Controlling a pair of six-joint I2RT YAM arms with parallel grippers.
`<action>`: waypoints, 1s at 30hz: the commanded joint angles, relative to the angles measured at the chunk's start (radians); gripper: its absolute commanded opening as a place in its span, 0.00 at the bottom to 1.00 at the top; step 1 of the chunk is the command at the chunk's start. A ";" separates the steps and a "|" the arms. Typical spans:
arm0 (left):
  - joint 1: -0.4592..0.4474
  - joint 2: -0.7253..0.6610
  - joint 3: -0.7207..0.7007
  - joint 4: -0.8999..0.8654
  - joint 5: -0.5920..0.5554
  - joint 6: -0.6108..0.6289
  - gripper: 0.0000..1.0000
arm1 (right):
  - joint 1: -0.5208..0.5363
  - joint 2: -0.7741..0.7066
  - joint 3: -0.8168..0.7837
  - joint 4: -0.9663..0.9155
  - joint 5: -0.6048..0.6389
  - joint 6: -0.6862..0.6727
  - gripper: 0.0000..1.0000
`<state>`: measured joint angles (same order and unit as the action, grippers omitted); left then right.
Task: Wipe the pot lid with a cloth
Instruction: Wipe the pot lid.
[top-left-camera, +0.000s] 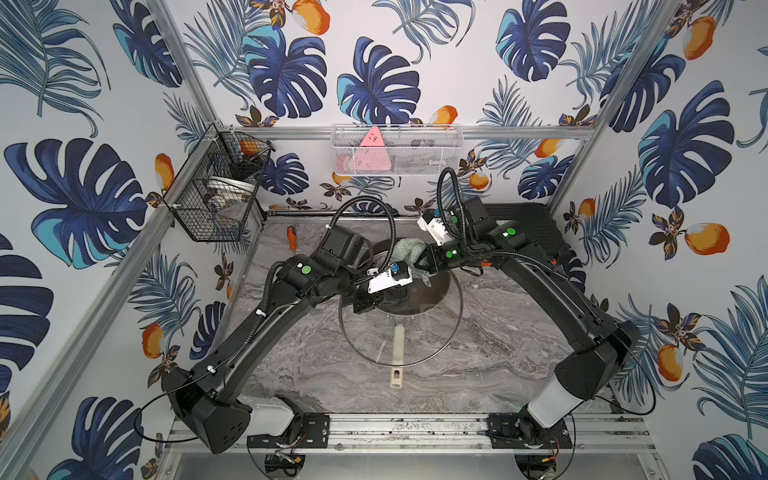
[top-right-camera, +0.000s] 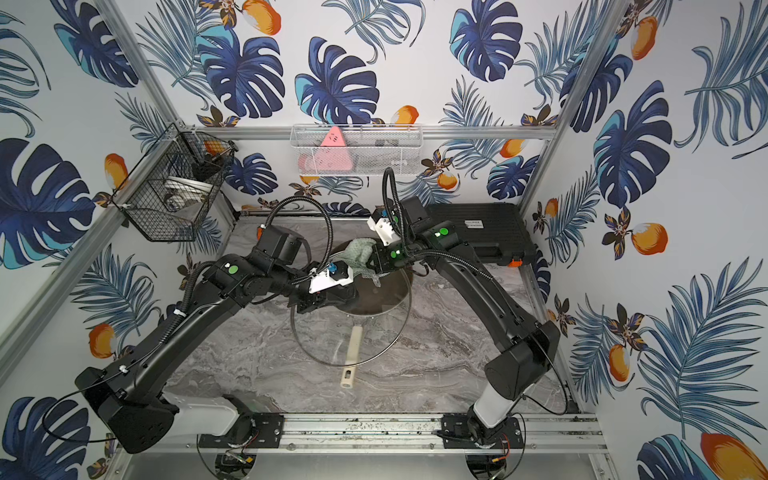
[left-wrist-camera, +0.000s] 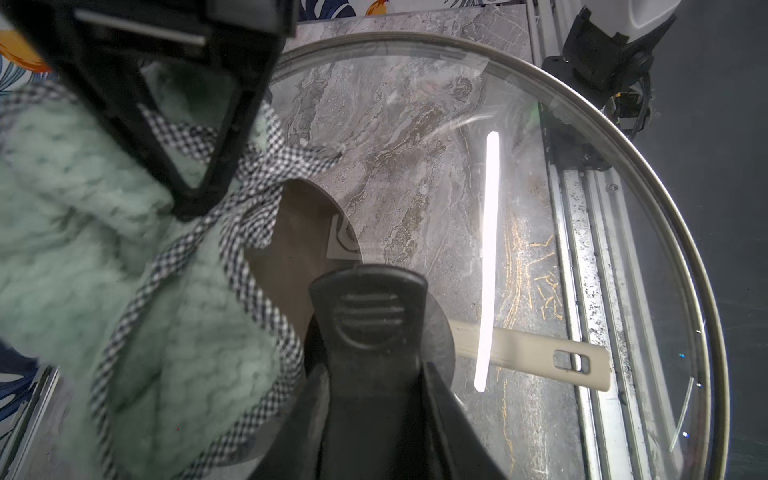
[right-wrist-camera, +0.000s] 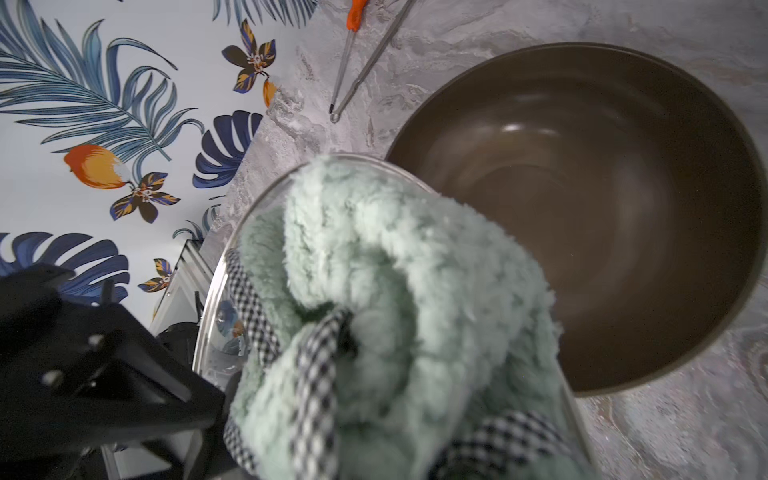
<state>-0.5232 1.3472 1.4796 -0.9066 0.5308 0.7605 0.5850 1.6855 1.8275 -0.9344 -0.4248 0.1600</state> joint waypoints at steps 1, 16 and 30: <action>-0.013 -0.001 0.025 0.178 0.109 0.038 0.00 | 0.018 0.027 0.032 -0.003 -0.056 -0.008 0.00; -0.048 0.012 0.025 0.237 0.023 0.008 0.00 | 0.076 0.079 0.047 0.074 -0.073 0.052 0.00; -0.048 -0.007 0.005 0.227 -0.044 0.007 0.00 | -0.038 -0.019 0.022 0.004 0.005 0.022 0.00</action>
<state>-0.5728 1.3586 1.4792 -0.8009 0.4686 0.7597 0.5625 1.6867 1.8561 -0.8883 -0.4469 0.1986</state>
